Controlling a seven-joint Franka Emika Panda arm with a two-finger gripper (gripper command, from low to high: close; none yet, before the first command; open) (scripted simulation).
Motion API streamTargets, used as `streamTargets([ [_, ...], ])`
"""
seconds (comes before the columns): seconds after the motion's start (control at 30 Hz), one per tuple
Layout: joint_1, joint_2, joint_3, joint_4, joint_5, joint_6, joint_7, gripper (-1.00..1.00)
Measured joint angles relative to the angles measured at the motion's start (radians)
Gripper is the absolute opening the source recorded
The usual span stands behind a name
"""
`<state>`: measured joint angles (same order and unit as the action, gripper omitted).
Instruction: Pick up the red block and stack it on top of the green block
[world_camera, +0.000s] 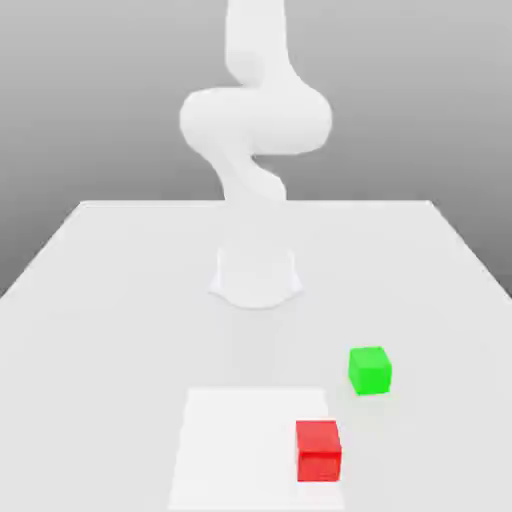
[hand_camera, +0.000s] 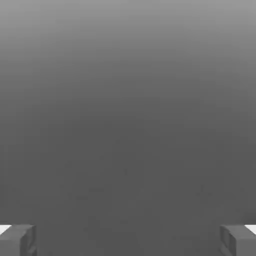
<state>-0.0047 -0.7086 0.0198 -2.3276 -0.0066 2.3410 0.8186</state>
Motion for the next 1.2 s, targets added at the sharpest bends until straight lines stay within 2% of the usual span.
streamTargets([
  [0.33, -0.013, 0.369, 0.074, -0.111, -0.030, 0.165, 0.078, 0.00],
  [0.73, 0.025, 0.803, 0.113, -0.243, -0.045, 0.361, 0.154, 0.00],
  [0.93, 0.056, 1.020, 0.076, -0.230, -0.099, 0.525, 0.201, 0.00],
  [0.97, 0.061, 1.041, 0.069, -0.227, -0.106, 0.544, 0.207, -1.00],
  [1.2, 0.061, 1.040, 0.070, -0.227, -0.106, 0.543, 0.206, -1.00],
])
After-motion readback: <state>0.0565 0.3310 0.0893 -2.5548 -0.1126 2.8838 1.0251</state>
